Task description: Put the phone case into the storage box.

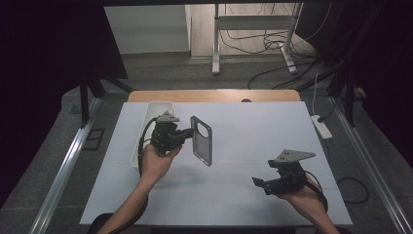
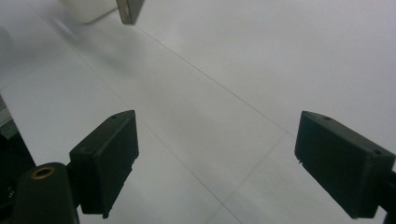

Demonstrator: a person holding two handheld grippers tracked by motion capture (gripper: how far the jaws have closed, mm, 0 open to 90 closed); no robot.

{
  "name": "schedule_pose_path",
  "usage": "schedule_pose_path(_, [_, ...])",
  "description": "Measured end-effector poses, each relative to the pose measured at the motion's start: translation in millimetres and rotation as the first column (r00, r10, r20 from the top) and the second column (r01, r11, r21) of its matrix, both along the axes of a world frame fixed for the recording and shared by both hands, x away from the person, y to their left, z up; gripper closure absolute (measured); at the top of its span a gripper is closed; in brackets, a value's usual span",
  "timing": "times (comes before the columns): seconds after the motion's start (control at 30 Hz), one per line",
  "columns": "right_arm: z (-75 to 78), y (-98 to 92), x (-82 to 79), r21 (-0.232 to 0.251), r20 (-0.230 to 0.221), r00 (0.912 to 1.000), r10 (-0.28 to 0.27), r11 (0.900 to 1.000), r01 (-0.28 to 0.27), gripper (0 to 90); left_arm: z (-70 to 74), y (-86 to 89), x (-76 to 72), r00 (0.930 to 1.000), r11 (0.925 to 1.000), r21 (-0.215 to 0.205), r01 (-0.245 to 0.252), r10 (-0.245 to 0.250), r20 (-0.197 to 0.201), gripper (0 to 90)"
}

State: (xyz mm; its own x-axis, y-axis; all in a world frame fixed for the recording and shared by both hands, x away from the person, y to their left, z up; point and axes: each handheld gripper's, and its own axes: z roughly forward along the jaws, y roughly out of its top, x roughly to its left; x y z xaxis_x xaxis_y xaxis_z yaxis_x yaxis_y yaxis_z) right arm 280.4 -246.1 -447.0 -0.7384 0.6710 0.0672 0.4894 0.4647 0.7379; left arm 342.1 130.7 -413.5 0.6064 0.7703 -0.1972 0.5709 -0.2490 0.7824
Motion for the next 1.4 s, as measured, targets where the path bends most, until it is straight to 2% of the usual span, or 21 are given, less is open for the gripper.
schedule_pose_path(0.27, [-2.8,-12.6,-4.0,-0.013,-0.011,0.9996,-0.025,1.0,0.025,12.4,3.8,3.4,6.7,0.9999,0.9997,0.021,-0.01,0.01,-0.003,88.8])
schedule_pose_path(0.63, [-6.9,-24.9,-6.9,-0.044,-0.026,0.9978,-0.06,0.997,0.059,7.0,11.9,13.0,16.6,0.9996,0.9994,0.021,-0.028,0.028,-0.006,88.8])
schedule_pose_path(1.1, [-9.3,-49.1,-12.7,-0.014,-0.042,0.9898,-0.136,0.991,0.136,0.7,21.1,28.7,29.5,0.9975,0.9974,0.015,-0.07,0.07,-0.008,88.8])
schedule_pose_path(1.4, [-8.9,-55.9,-16.6,-0.006,-0.055,0.9891,-0.136,0.991,0.136,3.4,30.8,39.2,35.7,0.9938,0.9935,0.025,-0.111,0.111,-0.007,88.8])
